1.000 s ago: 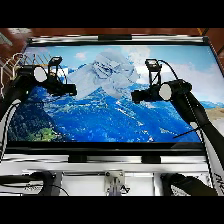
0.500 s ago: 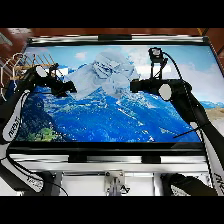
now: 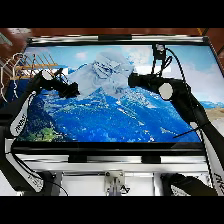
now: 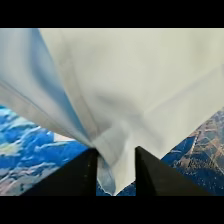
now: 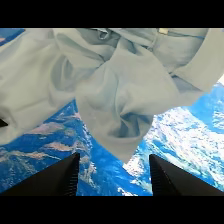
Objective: Fold the shirts.
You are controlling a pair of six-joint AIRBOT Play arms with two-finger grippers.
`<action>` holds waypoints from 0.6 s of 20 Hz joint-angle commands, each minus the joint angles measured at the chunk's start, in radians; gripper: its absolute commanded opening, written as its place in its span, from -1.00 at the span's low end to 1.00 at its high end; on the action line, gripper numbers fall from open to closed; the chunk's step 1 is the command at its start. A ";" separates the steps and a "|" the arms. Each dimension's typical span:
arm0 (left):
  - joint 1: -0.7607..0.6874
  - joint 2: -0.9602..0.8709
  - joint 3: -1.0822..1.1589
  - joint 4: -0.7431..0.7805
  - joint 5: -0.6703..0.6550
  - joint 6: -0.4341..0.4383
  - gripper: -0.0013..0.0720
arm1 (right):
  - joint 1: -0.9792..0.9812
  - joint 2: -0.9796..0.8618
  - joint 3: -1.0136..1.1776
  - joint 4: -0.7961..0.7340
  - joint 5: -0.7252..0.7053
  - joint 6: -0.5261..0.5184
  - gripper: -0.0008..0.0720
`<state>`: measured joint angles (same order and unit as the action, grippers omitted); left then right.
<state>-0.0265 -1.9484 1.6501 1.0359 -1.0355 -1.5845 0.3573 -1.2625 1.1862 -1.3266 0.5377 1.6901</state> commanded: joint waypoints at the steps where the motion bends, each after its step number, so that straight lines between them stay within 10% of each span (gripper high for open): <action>1: -0.004 -0.004 0.002 -0.076 0.061 0.002 -0.60 | 0.001 0.000 0.001 0.095 -0.133 -0.001 0.52; 2: -0.002 -0.003 0.002 -0.076 0.058 0.002 -0.84 | 0.001 0.000 0.001 0.105 -0.176 -0.002 0.52; 9: 0.008 0.099 0.002 -0.056 -0.021 0.216 -0.84 | -0.008 -0.012 0.001 0.077 -0.174 0.009 0.53; 12: 0.006 0.142 0.002 -0.056 -0.008 0.216 -0.84 | -0.140 -0.151 0.001 0.082 -0.011 0.275 0.88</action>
<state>-0.0193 -1.8454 1.6516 0.9745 -1.0473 -1.3968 0.3012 -1.3262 1.1870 -1.2545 0.4118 1.7771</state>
